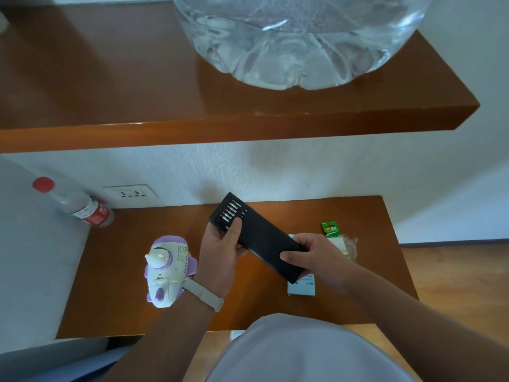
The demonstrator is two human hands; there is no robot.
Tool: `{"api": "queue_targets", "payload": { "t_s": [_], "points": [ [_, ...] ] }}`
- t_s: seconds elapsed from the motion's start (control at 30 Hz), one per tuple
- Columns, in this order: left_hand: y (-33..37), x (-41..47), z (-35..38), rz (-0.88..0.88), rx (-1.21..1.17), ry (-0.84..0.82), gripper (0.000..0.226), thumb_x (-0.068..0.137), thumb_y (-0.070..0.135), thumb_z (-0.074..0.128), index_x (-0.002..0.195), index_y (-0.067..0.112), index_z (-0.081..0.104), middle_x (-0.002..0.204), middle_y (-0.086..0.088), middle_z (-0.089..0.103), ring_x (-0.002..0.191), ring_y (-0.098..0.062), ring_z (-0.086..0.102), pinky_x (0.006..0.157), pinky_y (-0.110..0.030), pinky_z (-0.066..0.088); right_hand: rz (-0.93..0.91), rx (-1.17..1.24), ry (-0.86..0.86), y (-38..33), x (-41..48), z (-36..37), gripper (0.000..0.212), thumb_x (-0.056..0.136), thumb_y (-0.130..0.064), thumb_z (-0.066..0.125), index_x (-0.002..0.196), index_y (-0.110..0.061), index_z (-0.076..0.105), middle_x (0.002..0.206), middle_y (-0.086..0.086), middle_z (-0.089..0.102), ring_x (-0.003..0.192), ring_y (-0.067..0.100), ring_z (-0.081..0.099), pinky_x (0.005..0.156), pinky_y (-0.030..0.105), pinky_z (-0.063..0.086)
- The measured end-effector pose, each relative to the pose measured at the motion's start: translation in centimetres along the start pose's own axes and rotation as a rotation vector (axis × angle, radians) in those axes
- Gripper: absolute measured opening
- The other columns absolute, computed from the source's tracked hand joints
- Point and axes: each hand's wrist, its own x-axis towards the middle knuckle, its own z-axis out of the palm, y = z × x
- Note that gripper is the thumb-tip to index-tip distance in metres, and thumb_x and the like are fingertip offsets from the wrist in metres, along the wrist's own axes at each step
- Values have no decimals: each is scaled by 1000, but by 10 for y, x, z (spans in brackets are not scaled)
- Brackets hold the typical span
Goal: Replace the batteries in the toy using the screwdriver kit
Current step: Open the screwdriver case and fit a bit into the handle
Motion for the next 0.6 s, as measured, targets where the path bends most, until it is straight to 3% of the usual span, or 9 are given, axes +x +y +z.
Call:
{"api": "queue_targets", "payload": {
  "t_s": [0.13,0.33,0.6],
  "points": [
    [2,2,0,-10,6,70,30,98,27,54,127,17,55,122,-12,68,116,-28,65,96,-56,54,-16,-15,19,0,2,5,14,89,-27,71,94,-16,65,82,-2,70,81,17,72,66,25,57],
    [11,7,-7,41,58,70,21,100,25,54,120,19,58,116,-7,72,112,-26,68,88,-49,59,-72,-72,7,-9,0,8,15,88,-39,67,87,-25,62,74,-12,70,72,10,70,61,16,52],
    [16,10,-15,46,3,103,20,100,25,54,119,21,58,116,-5,72,110,-23,69,87,-46,59,-80,-86,-18,-8,-4,3,20,85,-43,67,91,-25,65,81,-6,71,81,16,71,68,24,56]
  ]
}}
